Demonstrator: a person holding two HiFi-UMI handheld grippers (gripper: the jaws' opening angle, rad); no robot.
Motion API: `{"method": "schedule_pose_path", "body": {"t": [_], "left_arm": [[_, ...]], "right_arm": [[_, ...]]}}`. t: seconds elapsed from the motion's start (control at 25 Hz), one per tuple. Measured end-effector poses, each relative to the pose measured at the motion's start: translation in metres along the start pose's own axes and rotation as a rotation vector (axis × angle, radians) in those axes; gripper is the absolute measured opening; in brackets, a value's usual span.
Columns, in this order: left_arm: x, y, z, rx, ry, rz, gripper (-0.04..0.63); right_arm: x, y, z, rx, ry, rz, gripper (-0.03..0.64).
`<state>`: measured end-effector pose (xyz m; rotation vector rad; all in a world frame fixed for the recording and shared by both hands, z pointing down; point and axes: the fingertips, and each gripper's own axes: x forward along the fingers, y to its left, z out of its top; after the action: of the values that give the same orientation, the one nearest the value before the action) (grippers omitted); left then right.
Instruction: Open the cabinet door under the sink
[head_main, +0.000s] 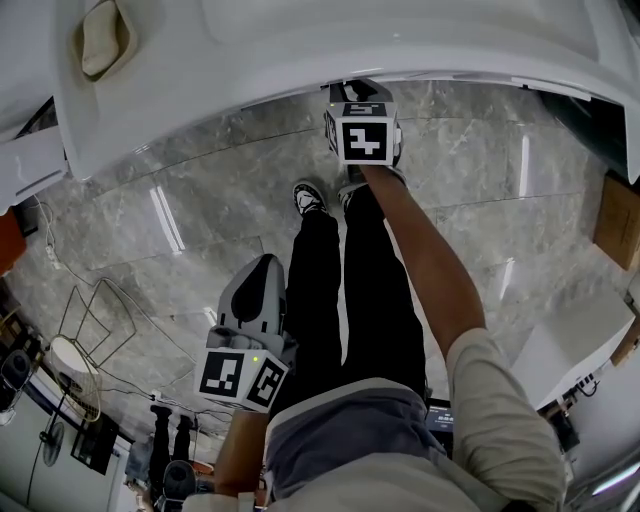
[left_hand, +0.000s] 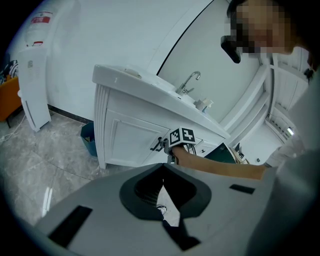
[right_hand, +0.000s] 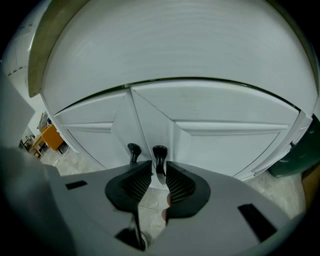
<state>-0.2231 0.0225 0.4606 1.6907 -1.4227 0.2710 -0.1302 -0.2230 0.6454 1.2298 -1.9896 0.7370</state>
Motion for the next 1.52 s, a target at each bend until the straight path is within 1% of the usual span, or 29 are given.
{"method": "schedule_pose_path", "body": {"t": [0.32,0.48,0.72,1.08,1.24,1.36,1.52], "left_arm": [[0.01,-0.001,-0.007,0.001,0.019,-0.029,0.0],[0.011,-0.005,-0.006,0.002,0.018,-0.039,0.0],[0.013,-0.009,-0.007,0.001,0.021,-0.048,0.0],[0.011,-0.009,-0.012,0.001,0.031,-0.051,0.0],[0.012,-0.013,-0.011,-0.005,0.031,-0.058,0.0],[0.015,-0.021,-0.012,-0.002,0.033,-0.065,0.0],[0.017,-0.026,-0.012,-0.01,0.031,-0.072,0.0]], "right_arm": [[0.005,-0.005,0.002,0.004,0.0,-0.039,0.068],[0.005,-0.007,0.001,0.013,0.003,-0.035,0.055],[0.002,-0.008,-0.001,-0.009,0.01,-0.026,0.054],[-0.005,-0.006,-0.01,-0.007,0.0,-0.008,0.054],[-0.007,-0.004,-0.015,-0.023,0.007,0.008,0.054],[-0.011,-0.006,-0.018,-0.056,-0.001,0.016,0.053],[-0.017,-0.006,-0.028,-0.092,0.018,0.032,0.052]]}}
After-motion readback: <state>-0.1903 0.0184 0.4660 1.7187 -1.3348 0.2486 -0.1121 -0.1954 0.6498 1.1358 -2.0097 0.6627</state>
